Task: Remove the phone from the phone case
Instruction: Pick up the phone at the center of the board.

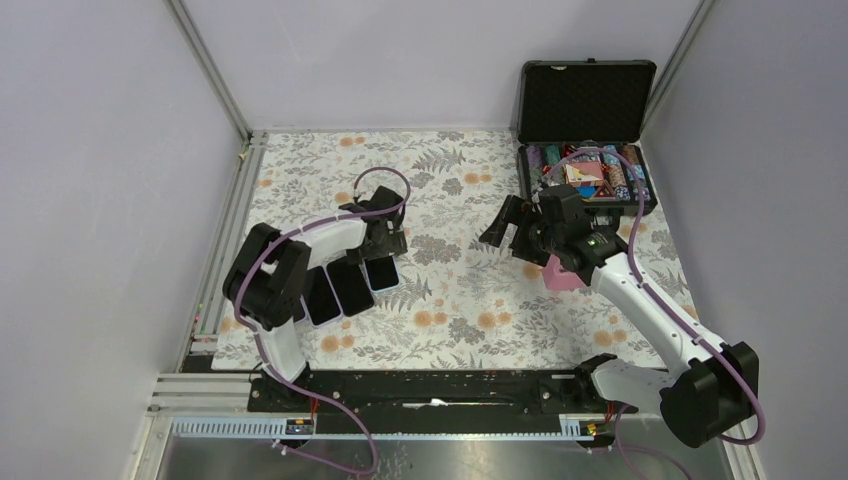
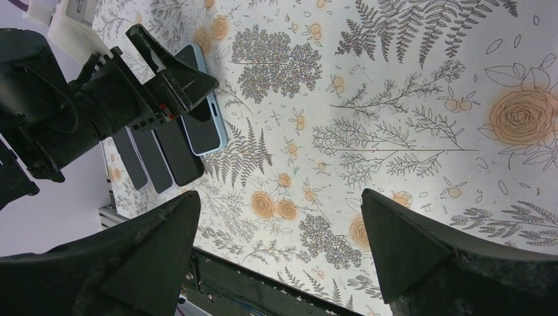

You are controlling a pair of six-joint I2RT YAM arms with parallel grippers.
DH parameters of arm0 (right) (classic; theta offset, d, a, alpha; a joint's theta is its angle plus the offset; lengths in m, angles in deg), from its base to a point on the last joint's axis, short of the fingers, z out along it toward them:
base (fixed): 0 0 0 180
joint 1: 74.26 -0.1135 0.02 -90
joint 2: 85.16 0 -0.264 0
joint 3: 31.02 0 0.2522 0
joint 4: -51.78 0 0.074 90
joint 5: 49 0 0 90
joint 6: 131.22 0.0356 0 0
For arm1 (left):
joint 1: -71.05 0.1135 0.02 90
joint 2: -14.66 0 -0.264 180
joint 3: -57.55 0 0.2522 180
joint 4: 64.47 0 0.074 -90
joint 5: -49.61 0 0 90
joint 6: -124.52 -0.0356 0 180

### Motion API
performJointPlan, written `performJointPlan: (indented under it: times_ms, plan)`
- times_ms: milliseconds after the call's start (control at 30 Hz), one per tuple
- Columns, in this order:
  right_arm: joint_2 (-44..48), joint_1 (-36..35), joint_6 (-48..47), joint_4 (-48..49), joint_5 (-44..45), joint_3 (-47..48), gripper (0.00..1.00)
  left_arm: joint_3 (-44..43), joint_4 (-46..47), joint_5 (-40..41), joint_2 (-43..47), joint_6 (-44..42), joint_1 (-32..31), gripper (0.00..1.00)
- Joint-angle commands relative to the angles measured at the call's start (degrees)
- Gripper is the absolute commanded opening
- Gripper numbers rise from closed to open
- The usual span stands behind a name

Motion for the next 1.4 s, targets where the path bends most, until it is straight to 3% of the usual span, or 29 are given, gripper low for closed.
performJointPlan:
  times_ms: [0,200,267,433,633,800,1000,1133,1367]
  plan:
    - [0.1,-0.3,-0.2,-0.1,-1.1,-0.4,1.0,3.4,-2.9,-2.9,1.4,3.9,-0.8,0.93]
    - [0.0,-0.3,0.1,0.2,-1.6,-1.0,1.0,3.5,-2.5,-3.4,1.4,3.6,-1.6,0.81]
    - [-0.2,-0.3,0.0,0.3,-1.8,-0.9,1.0,2.8,-2.1,-3.8,1.0,2.8,-1.6,0.72]
    - [-0.1,-0.3,-1.0,0.2,-0.6,-1.0,1.0,0.8,-0.9,-8.2,1.9,1.7,-1.5,0.39]
    - [-0.2,-0.5,-1.9,8.9,-7.5,-2.9,1.0,-1.5,1.5,-20.3,6.3,3.3,-1.4,0.3]
    - [0.3,-1.8,-1.6,16.7,-12.2,-4.3,0.99,-5.4,1.4,-29.2,8.5,4.2,-0.1,0.16]
    - [-0.3,-5.4,-2.7,18.4,-12.2,-3.6,0.99,-10.1,2.8,-35.4,11.9,6.3,0.8,0.16]
    - [-2.2,-9.5,-0.9,18.7,-7.8,-2.1,0.99,-12.7,4.1,-37.0,13.2,10.6,1.0,0.17]
    - [-7.9,-16.2,-1.8,20.2,-3.0,4.5,0.97,-10.5,13.6,-37.4,17.2,15.2,0.8,0.19]
